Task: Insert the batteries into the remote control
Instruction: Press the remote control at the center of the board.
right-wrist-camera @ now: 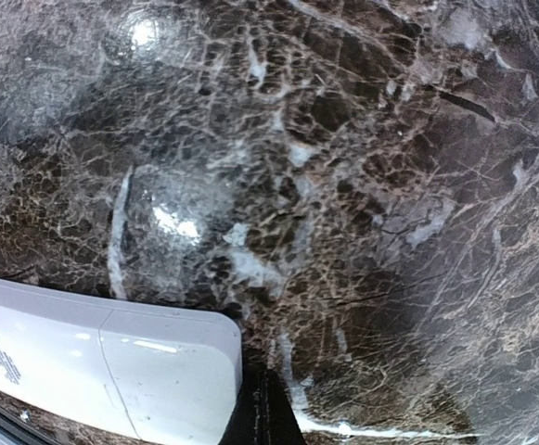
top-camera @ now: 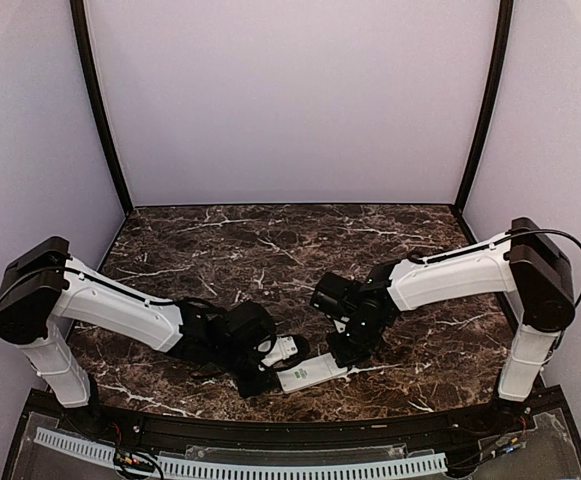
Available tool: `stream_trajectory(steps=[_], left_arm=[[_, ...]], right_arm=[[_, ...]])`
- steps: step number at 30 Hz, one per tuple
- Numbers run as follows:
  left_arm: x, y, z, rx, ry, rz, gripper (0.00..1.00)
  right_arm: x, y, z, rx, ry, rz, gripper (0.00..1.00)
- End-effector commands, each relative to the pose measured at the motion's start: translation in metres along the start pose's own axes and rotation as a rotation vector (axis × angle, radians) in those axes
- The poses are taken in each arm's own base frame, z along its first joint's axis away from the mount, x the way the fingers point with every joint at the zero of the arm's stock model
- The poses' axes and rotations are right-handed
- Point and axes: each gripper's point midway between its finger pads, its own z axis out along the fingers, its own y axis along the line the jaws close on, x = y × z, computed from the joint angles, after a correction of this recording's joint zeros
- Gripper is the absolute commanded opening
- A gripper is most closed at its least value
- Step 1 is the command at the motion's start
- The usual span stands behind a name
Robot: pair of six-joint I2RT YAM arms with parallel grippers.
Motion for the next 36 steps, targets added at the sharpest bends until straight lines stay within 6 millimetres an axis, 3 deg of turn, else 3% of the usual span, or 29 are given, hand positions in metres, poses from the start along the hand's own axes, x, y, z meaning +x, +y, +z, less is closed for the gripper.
stream_trajectory(steps=[1, 5, 12, 17, 22, 25, 28, 30, 32, 36], left_arm=[[0.001, -0.007, 0.011, 0.035, -0.004, 0.018, 0.0], [0.007, -0.002, 0.002, -0.005, -0.014, 0.008, 0.0], [0.025, 0.006, -0.016, -0.066, -0.018, -0.022, 0.0], [0.027, 0.005, -0.017, -0.065, -0.021, -0.049, 0.0], [0.027, 0.003, -0.012, -0.049, -0.001, -0.039, 0.0], [0.024, 0.0, -0.003, -0.023, 0.007, -0.028, 0.0], [0.008, -0.009, 0.004, 0.034, -0.005, -0.013, 0.0], [0.0, -0.009, 0.007, 0.037, -0.021, -0.003, 0.0], [-0.005, -0.009, 0.008, 0.035, -0.038, 0.001, 0.0], [-0.007, -0.007, 0.005, 0.019, -0.047, 0.002, 0.0]], right_arm=[[0.012, 0.034, 0.011, -0.106, 0.035, -0.024, 0.0], [0.006, 0.022, 0.006, -0.109, 0.022, 0.002, 0.0], [-0.006, -0.037, -0.008, -0.015, -0.017, 0.067, 0.0], [-0.002, -0.059, -0.009, 0.06, -0.009, 0.072, 0.0], [-0.002, -0.048, 0.0, 0.013, -0.008, 0.081, 0.0], [0.002, -0.015, 0.007, -0.064, 0.017, 0.046, 0.0], [0.006, 0.02, 0.012, -0.122, 0.048, -0.003, 0.0], [0.007, 0.033, 0.012, -0.158, 0.055, -0.011, 0.0], [0.006, 0.034, 0.007, -0.158, 0.042, -0.004, 0.0], [0.0, 0.014, -0.005, -0.113, 0.01, 0.014, 0.0]])
